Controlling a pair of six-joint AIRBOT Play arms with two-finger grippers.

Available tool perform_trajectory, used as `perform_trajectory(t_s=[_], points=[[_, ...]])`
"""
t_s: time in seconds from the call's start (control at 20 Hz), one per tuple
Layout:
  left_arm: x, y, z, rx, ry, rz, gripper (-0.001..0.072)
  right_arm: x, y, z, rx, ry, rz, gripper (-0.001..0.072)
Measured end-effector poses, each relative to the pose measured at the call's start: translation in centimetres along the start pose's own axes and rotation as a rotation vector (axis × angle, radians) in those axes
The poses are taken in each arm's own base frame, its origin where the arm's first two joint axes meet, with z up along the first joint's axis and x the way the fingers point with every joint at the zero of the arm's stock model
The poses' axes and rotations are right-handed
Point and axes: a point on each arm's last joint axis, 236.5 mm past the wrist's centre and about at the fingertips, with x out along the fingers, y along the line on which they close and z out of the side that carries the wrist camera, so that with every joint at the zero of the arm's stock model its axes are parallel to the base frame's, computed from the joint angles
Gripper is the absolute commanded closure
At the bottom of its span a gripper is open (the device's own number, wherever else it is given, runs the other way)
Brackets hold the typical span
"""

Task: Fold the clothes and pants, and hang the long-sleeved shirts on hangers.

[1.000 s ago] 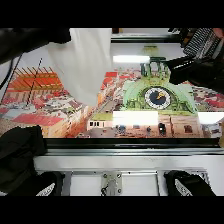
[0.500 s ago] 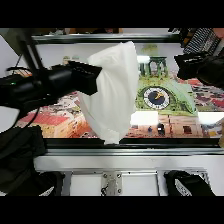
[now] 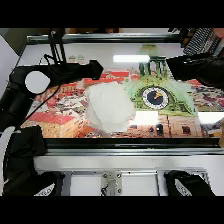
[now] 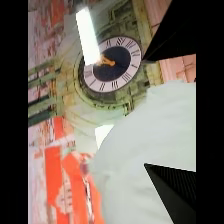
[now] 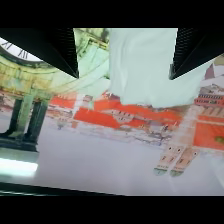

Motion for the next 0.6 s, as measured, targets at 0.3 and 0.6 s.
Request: perform_trajectory(t_s=[0.3,0.6], points=[[2.7,10.5,-5.2,-0.151,0.271,0.177,0.0041,2.3,-1.1,-5.2,0.027,0.171,-0.007,0.0106],[8.3,14.9,-13.2,-0.25,0.551,0.221,0.0041,7.6,-3.7,-17.8,0.217,0.497,-0.04,0.0106]])
